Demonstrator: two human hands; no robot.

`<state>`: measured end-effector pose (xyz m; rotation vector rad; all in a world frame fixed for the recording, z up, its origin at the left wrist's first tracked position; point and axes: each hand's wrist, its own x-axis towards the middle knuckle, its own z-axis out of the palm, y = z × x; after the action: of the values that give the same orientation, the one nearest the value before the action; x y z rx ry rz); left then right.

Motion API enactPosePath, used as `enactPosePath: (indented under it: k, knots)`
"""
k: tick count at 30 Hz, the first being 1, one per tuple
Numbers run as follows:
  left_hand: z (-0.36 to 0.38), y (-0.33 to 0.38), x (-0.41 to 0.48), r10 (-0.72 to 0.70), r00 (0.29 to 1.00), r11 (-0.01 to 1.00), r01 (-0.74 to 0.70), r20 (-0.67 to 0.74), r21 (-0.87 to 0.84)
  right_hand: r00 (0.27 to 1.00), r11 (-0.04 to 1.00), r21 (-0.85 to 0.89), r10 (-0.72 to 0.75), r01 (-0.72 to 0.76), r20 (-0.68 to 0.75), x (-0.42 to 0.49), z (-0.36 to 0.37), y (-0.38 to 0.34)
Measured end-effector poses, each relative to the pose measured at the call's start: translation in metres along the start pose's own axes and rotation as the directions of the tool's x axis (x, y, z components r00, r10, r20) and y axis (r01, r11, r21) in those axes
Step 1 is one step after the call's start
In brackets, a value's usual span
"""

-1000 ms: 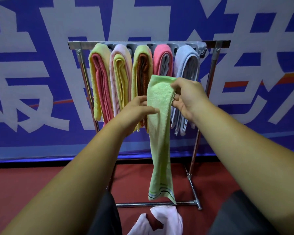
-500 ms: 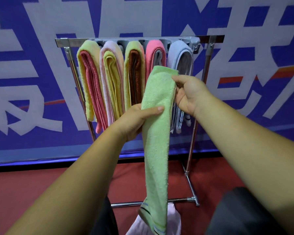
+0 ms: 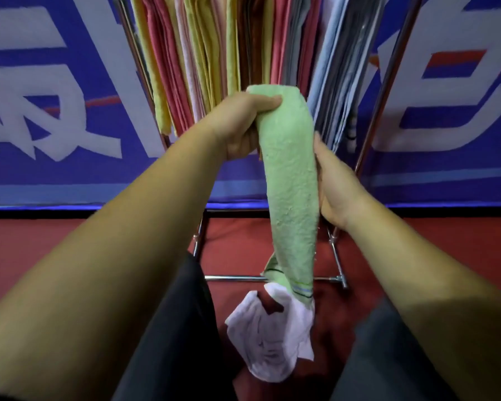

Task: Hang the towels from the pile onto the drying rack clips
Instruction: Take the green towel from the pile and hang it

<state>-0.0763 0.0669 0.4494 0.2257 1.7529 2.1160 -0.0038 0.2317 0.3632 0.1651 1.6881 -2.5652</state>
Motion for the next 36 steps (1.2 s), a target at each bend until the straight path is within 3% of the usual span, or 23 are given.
enactPosePath:
  k: [4,10,14,23,32,36]
  knots:
    - [-0.008,-0.031,0.01,-0.041,0.999,0.999,0.042,-0.011,0.009,1.0,1.0,0.022,0.013,-0.013,-0.005,-0.001,-0.02,0.039]
    - [-0.019,-0.078,0.031,-0.126,0.991,0.987,0.13,-0.05,0.09,0.998,0.985,-0.159,0.064,-0.067,-0.021,0.009,-0.03,0.064]
    - [-0.026,-0.098,0.031,-0.167,0.985,0.984,0.169,-0.033,0.063,0.993,0.99,-0.079,0.118,-0.119,-0.019,0.018,-0.032,0.069]
    - [-0.047,-0.177,0.027,-0.345,0.925,0.936,0.352,0.162,-0.016,0.99,0.98,0.165,0.123,-0.109,-0.075,0.044,-0.031,0.072]
    - [-0.048,-0.197,0.038,-0.265,0.946,0.911,0.183,0.187,0.369,0.98,0.982,0.189,0.055,-0.018,-0.191,0.073,-0.049,0.067]
    - [-0.047,-0.205,0.044,-0.123,0.987,0.925,0.076,0.105,0.372,0.974,0.994,0.112,0.017,0.009,-0.227,0.08,-0.056,0.067]
